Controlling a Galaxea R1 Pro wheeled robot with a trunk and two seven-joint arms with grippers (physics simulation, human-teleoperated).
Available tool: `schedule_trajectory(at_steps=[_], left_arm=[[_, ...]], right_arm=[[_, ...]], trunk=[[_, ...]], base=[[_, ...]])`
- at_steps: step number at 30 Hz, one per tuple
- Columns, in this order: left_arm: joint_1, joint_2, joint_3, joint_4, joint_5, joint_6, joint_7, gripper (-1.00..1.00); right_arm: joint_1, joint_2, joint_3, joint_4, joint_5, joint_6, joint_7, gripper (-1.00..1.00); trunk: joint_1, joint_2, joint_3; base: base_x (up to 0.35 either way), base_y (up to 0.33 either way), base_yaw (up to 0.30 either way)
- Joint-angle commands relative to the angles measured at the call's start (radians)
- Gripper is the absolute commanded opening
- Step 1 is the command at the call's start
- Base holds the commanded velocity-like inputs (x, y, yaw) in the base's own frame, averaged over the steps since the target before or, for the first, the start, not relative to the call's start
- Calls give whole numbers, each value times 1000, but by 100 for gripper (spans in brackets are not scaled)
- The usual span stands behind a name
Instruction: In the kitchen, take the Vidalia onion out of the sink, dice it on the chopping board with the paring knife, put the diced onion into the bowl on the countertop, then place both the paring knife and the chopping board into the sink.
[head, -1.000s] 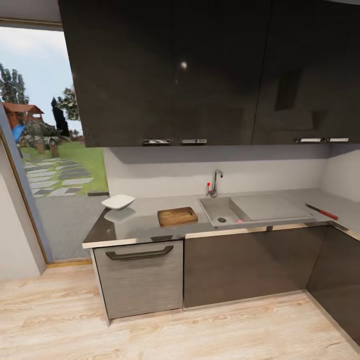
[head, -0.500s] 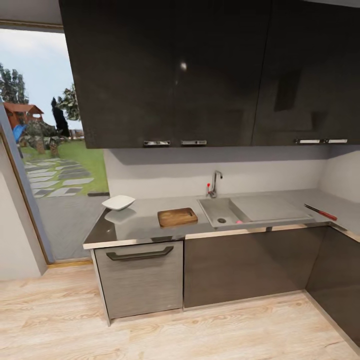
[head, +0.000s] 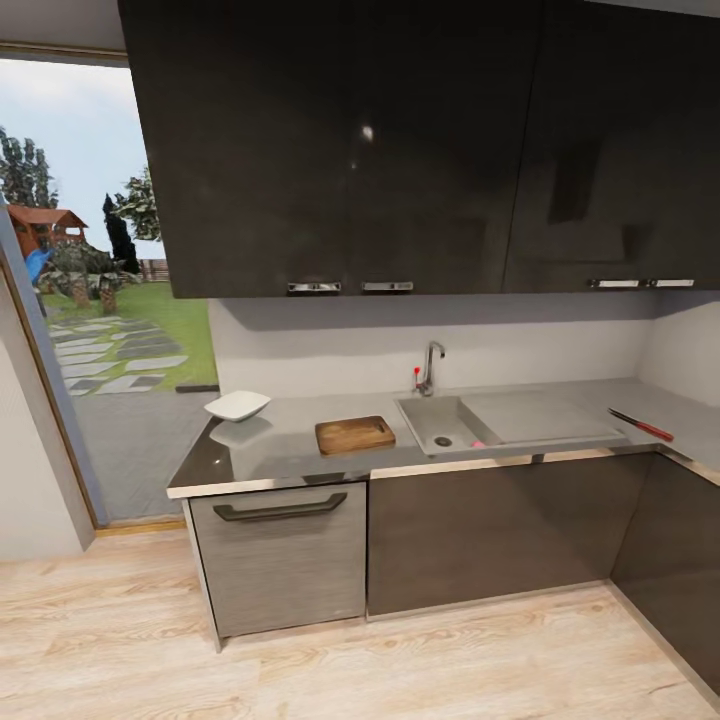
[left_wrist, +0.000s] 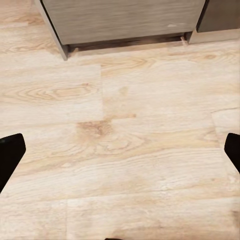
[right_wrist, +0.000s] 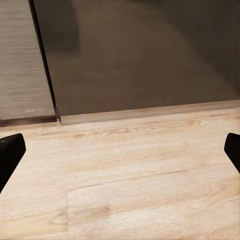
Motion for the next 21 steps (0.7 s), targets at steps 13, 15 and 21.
schedule_trajectory(at_steps=[13,15,21], left_arm=[[0,0,-5,1,-2,-3,8,100],[0,0,-4,1,-3,-3,8,100],[0,0,-8,0,-4,-4,6,100]], right_arm=[[0,0,-2,0,11,-1,-9,100],[0,-1,-2,0,11,-1,-8,100],[0,0,-2,0,11,-1,-9,100]], trunk=[[0,-1,0],[0,-1,0],[0,-1,0]], base=[[0,0,0],[0,0,0],[0,0,0]])
